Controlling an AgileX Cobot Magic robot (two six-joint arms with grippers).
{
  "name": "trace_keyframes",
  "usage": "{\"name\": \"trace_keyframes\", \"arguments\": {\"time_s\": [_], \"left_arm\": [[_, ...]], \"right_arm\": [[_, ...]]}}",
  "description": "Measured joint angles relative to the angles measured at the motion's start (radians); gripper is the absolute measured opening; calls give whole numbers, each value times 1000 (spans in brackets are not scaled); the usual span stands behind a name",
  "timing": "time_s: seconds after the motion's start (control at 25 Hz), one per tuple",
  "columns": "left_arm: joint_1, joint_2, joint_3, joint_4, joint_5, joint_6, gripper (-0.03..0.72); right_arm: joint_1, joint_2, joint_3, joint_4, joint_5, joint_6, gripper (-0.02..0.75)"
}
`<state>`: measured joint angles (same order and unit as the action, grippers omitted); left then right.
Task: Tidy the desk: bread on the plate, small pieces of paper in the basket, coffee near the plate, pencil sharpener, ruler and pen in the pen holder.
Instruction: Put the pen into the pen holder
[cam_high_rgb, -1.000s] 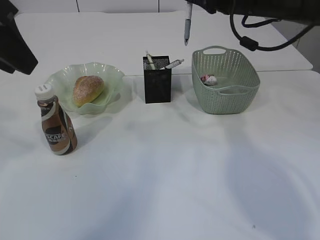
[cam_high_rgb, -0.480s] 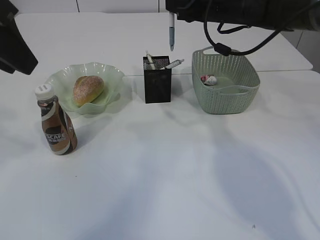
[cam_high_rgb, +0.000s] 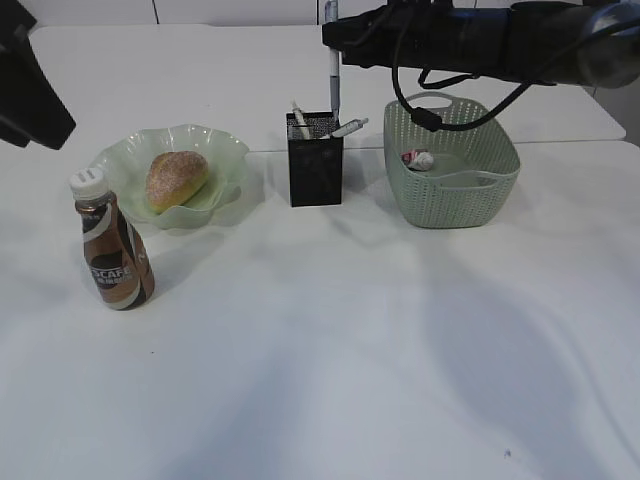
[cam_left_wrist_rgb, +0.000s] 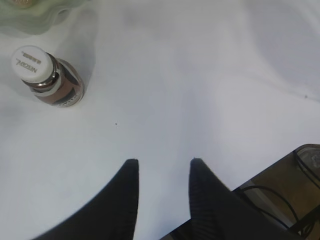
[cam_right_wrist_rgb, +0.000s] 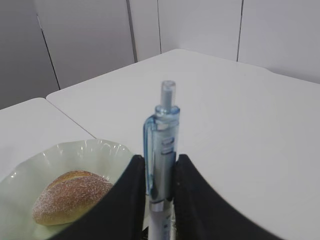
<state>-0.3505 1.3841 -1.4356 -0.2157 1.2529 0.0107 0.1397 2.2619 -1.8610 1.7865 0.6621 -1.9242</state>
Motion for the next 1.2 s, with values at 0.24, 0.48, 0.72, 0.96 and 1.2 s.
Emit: {"name": "trace_keyframes", "arguments": {"time_s": [0.24, 0.48, 0.72, 0.96, 1.2], "left_arm": [[0, 0, 0, 8, 0, 0, 237], [0, 0, 0, 31, 0, 0, 237], [0, 0, 0, 33, 0, 0, 237], [0, 0, 0, 33, 0, 0, 237], [0, 0, 0, 33, 0, 0, 237]], "right_arm": [[0, 12, -6, 0, 0, -33, 155], [0, 48, -54, 2, 29, -87, 154], [0, 103, -111, 2, 47, -89, 154], [0, 155, -170, 2, 54, -92, 155], [0, 201, -230, 2, 64, -92, 154]]}}
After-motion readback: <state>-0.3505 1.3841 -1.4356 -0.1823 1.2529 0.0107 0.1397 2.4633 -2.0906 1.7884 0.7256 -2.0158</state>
